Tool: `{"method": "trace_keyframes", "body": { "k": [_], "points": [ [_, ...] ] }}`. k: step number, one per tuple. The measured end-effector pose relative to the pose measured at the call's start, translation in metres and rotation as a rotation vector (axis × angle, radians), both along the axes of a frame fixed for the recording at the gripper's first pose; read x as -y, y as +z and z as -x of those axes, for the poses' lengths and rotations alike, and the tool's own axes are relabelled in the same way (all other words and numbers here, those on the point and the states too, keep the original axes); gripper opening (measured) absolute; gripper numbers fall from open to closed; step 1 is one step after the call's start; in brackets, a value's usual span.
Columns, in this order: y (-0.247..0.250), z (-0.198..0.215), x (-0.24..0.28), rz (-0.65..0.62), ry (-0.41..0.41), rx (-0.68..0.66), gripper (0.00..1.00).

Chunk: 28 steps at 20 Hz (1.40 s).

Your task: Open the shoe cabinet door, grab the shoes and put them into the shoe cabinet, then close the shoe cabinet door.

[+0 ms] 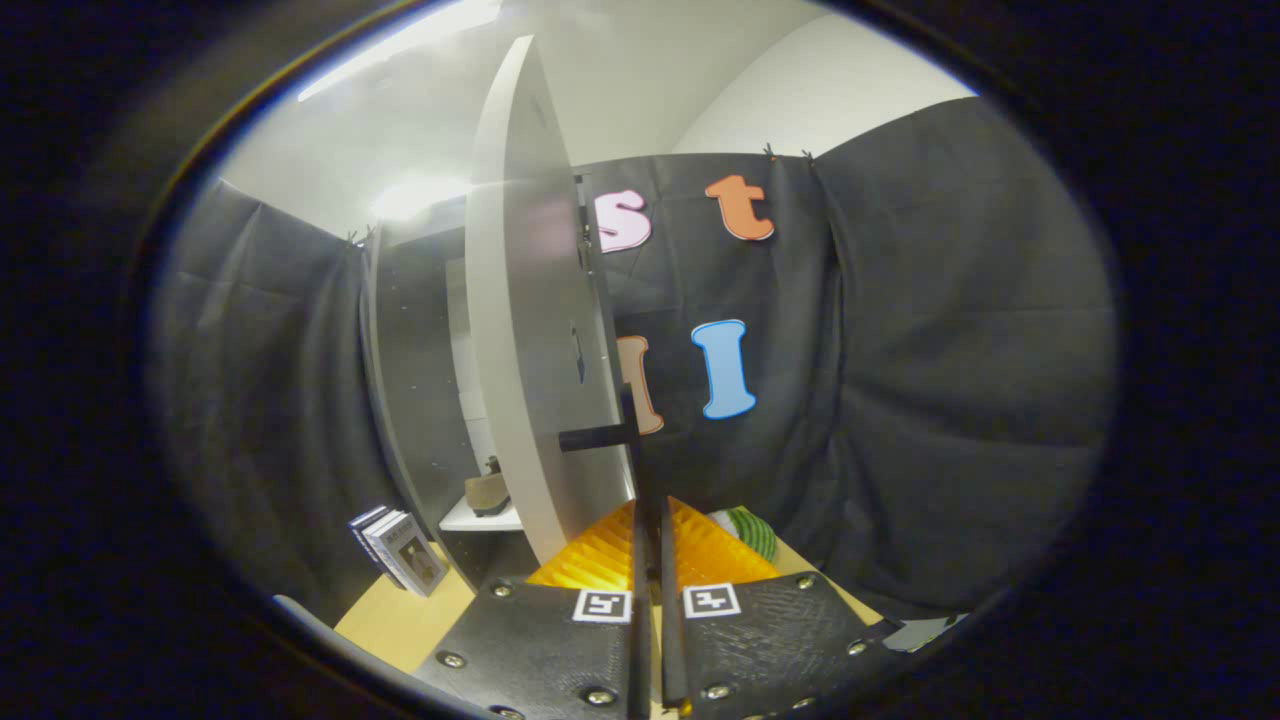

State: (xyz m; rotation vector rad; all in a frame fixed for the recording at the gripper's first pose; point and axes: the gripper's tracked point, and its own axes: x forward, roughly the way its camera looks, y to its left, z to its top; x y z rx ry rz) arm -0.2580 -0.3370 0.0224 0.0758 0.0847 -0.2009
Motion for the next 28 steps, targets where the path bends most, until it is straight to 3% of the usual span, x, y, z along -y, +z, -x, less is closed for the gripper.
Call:
{"method": "trace_keyframes", "body": {
  "k": [8,13,17,21,28],
  "points": [
    [0.013,0.03,0.032,0.018,-0.066,0.03,0.05],
    [0.017,0.045,0.014,0.041,-0.03,0.041,0.05],
    [0.009,0.051,-0.025,0.058,0.044,0.037,0.05],
    [-0.023,0.044,-0.068,0.054,0.141,-0.01,0.05],
    [-0.145,0.018,-0.121,-0.009,0.255,-0.18,0.05]
  ]
}}
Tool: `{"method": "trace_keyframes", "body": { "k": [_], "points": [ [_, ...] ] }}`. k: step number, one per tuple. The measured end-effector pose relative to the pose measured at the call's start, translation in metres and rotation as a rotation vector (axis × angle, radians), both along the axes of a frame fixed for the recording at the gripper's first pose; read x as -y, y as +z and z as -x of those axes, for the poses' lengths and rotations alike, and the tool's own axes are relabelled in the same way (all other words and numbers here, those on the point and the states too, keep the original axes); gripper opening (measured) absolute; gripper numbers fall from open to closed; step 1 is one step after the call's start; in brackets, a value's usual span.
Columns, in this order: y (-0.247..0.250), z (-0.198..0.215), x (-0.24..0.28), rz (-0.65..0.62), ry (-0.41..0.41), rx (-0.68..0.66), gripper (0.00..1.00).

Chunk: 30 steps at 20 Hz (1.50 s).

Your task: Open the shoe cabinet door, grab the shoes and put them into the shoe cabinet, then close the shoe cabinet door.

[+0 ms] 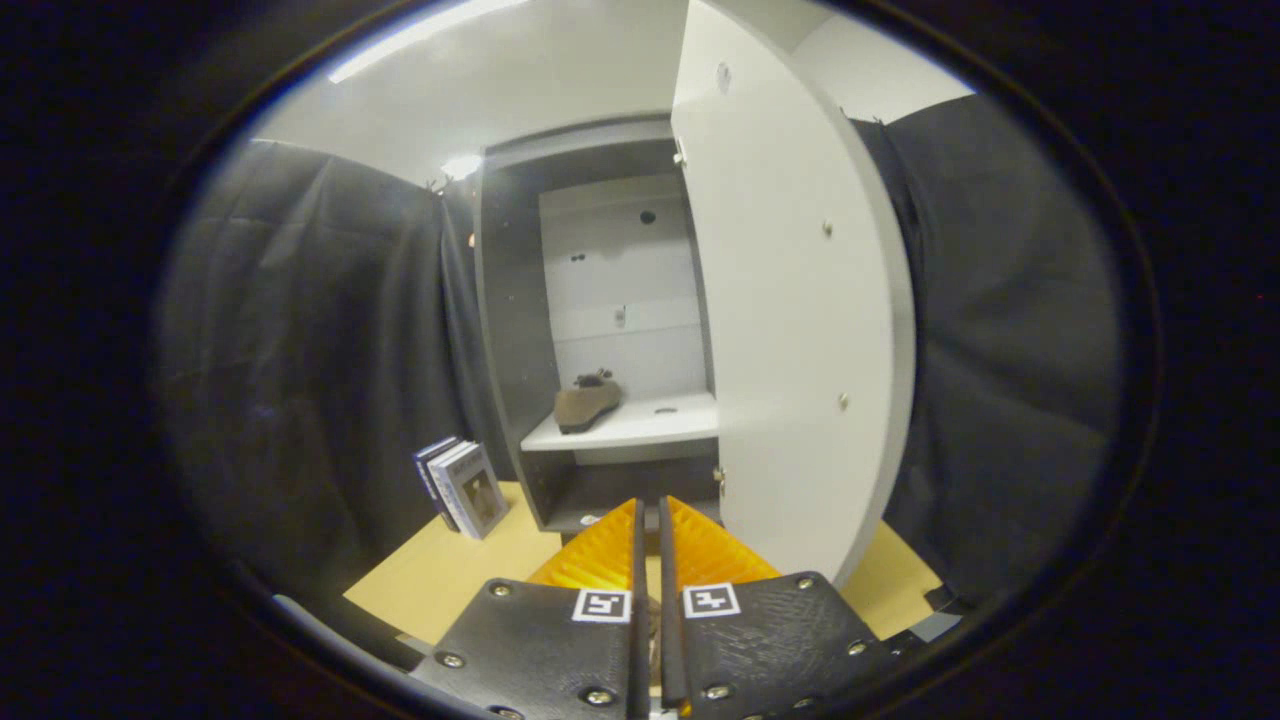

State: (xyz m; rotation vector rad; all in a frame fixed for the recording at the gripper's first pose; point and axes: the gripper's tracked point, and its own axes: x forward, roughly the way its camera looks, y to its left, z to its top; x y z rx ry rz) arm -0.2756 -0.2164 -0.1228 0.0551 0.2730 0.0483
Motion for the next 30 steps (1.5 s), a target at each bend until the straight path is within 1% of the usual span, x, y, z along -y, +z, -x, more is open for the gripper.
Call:
{"method": "trace_keyframes", "body": {
  "k": [1,2,8,15,21,30],
  "points": [
    [-0.02,-0.001,-0.008,-0.01,0.011,-0.03,0.11],
    [-0.042,-0.004,-0.014,-0.015,0.02,-0.061,0.13],
    [-0.155,-0.006,-0.042,0.011,0.065,-0.23,0.13],
    [-0.271,-0.008,-0.049,0.046,0.074,-0.43,0.13],
    [-0.331,-0.018,-0.046,0.084,0.069,-0.522,0.13],
    [-0.369,-0.049,-0.048,0.102,0.073,-0.583,0.13]
  ]
}}
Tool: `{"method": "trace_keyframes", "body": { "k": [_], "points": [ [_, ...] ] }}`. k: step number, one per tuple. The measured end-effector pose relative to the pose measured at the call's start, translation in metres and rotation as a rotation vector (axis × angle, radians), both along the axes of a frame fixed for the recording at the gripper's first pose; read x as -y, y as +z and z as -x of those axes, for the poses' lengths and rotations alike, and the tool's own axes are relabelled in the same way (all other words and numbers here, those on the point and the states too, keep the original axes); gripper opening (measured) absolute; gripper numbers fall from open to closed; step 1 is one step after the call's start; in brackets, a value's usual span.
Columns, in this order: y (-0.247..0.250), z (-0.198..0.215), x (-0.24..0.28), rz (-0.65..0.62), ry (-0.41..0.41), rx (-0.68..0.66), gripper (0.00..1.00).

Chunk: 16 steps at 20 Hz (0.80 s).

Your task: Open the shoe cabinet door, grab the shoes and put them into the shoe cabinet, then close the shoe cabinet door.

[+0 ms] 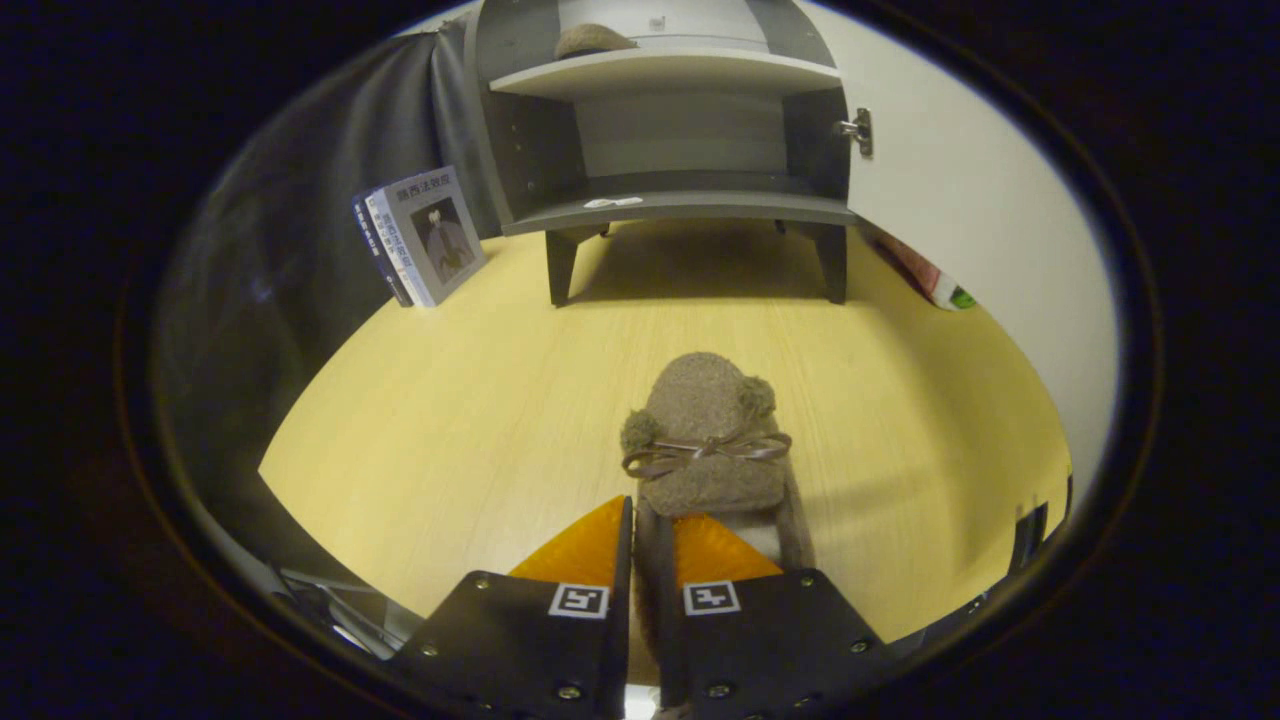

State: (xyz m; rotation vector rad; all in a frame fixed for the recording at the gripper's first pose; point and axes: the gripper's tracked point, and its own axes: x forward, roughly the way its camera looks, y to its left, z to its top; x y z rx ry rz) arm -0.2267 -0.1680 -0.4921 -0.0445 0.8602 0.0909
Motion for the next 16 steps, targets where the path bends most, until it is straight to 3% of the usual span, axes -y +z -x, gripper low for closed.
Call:
{"method": "trace_keyframes", "body": {
  "k": [6,7,16],
  "points": [
    [-0.005,-0.013,0.002,0.005,-0.017,-0.025,0.13],
    [-0.01,-0.013,0.003,0.01,-0.019,-0.014,0.02],
    [0.033,-0.025,0.001,0.01,-0.06,0.02,0.01]
  ]
}}
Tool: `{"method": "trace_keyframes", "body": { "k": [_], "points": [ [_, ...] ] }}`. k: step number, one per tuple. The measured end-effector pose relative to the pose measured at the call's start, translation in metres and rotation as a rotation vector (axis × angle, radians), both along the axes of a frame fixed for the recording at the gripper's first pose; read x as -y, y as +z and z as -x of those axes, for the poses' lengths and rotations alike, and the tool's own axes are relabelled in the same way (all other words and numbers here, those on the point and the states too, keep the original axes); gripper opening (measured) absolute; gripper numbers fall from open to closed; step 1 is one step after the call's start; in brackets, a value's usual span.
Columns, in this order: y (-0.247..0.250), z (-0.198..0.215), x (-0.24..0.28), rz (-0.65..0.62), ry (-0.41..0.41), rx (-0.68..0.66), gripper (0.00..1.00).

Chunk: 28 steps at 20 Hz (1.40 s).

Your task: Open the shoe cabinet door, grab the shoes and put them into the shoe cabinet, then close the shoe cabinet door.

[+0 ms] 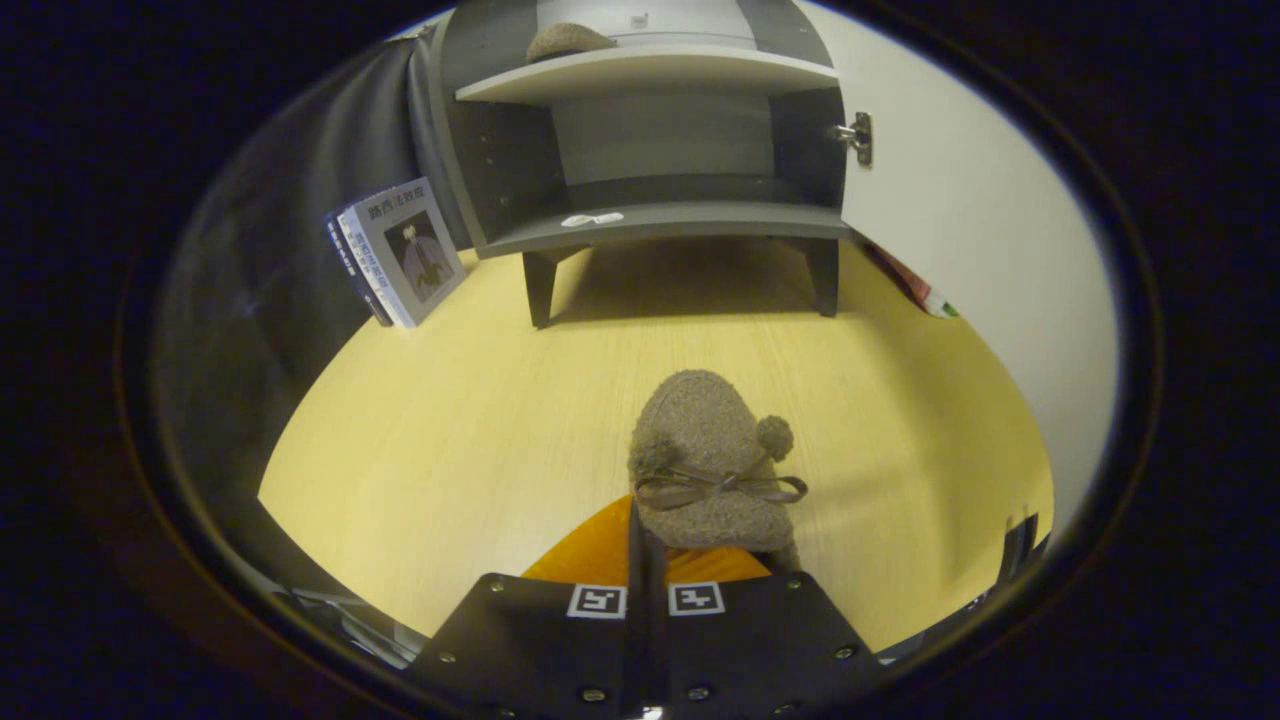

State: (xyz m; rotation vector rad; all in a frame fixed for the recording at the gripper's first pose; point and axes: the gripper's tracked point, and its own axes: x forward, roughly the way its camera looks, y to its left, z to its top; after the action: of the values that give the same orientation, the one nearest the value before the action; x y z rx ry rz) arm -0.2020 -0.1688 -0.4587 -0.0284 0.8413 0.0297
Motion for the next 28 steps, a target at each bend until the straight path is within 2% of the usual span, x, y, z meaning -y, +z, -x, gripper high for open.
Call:
{"method": "trace_keyframes", "body": {
  "k": [8,13,18,23,28],
  "points": [
    [0.092,-0.042,-0.008,0.011,-0.046,0.134,0.01],
    [0.168,-0.091,-0.011,0.035,-0.083,0.267,0.01],
    [0.245,-0.144,-0.019,0.078,-0.087,0.412,0.01],
    [0.292,-0.201,-0.029,0.072,-0.099,0.476,0.01],
    [0.31,-0.267,-0.029,0.072,-0.106,0.476,0.01]
  ]
}}
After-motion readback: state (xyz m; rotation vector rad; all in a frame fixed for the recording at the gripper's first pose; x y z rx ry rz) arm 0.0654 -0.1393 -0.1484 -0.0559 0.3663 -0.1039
